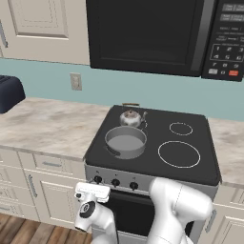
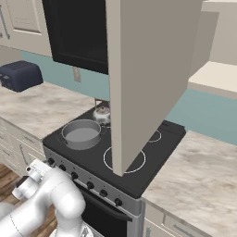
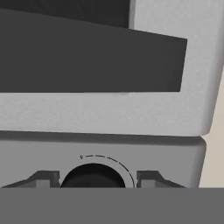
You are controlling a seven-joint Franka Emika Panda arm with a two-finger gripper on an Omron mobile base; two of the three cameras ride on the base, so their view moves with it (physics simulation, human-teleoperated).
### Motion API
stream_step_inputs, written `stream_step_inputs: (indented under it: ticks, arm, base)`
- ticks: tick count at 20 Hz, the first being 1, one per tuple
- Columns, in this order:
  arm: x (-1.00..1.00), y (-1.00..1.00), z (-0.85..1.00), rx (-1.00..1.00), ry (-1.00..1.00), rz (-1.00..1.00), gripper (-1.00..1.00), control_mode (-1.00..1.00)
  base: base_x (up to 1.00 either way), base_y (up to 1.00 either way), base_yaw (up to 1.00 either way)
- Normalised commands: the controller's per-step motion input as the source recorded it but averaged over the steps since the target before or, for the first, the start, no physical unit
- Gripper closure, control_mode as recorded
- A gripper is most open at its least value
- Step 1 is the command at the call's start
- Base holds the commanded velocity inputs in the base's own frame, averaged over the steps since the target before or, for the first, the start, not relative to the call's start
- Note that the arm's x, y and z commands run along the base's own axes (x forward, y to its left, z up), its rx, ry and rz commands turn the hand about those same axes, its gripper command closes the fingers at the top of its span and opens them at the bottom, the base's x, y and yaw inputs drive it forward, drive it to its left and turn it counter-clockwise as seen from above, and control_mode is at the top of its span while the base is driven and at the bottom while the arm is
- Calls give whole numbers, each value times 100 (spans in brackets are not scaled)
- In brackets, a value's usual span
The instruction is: Pick the kettle from the cabinet and place it on a stove burner. Then pick the pot from the counter and place it on another stove burner. Finally, turn both burners on.
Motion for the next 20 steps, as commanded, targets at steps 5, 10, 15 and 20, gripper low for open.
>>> stream_step_inputs:
  ticks: [5, 10, 15, 20]
  arm:
    - [6, 6, 0, -4, 0, 0, 100, -100]
    - [0, 0, 4, -16, 0, 1, 100, -100]
    - [0, 0, 18, -18, 1, 0, 100, -100]
    - [0, 3, 30, -18, 0, 0, 100, -100]
  base:
    - [0, 0, 0]
    - [0, 0, 0]
    - [0, 0, 0]
    - [0, 0, 0]
